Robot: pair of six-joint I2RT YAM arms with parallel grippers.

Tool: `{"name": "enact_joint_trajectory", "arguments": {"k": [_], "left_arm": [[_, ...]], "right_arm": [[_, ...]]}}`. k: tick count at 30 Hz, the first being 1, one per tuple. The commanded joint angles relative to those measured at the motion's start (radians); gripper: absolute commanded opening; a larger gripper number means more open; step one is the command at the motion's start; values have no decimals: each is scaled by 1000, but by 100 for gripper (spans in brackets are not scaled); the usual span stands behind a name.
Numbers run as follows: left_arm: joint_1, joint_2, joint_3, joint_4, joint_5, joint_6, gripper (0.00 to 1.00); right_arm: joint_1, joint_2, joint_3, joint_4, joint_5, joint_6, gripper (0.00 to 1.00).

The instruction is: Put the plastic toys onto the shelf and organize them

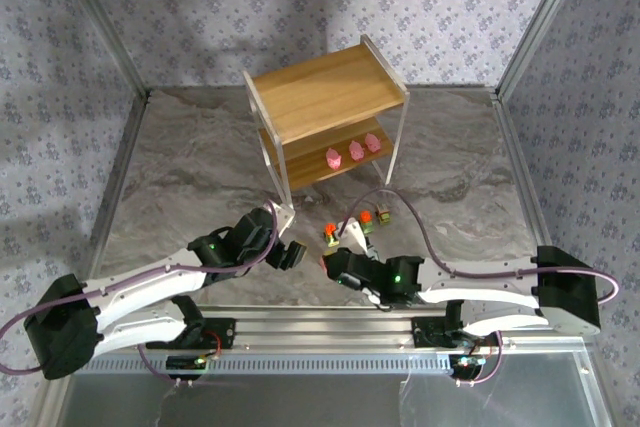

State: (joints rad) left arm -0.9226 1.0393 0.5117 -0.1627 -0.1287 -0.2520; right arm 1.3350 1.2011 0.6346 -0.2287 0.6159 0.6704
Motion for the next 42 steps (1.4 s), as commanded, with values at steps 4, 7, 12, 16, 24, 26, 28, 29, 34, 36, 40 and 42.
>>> {"name": "enact_joint_trajectory", "arguments": {"k": [4, 7, 12, 16, 24, 26, 28, 29, 34, 36, 40, 42], "left_arm": [[4, 4, 32, -18, -22, -9, 86], [7, 4, 31, -18, -23, -10, 86], [7, 2, 30, -20, -24, -12, 86], [8, 2, 31, -21, -24, -12, 86], [9, 1, 31, -22, -26, -12, 86], [11, 2, 31, -23, -26, -13, 86], [11, 5, 31, -23, -27, -13, 86], [11, 7, 31, -24, -28, -13, 86], [15, 18, 37, -31, -35, -16, 86], [16, 19, 37, -30, -35, -16, 86], [17, 22, 38, -28, -32, -16, 86], [19, 24, 38, -29, -33, -16, 86]], "right_arm": [[24, 23, -20, -7, 39, 68, 61], [36, 34, -27, -6, 39, 88, 61], [56, 49, -33, -6, 41, 113, 62], [61, 64, -36, 2, 33, 121, 62], [64, 128, -50, 53, 8, 140, 64], [66, 143, -52, 66, 3, 146, 65], [68, 160, -52, 74, -1, 153, 66], [67, 167, -51, 79, -4, 154, 67], [68, 195, -49, 92, -19, 162, 68], [68, 202, -48, 95, -22, 164, 69], [68, 216, -50, 102, -25, 170, 70], [67, 223, -50, 108, -28, 172, 70]]}}
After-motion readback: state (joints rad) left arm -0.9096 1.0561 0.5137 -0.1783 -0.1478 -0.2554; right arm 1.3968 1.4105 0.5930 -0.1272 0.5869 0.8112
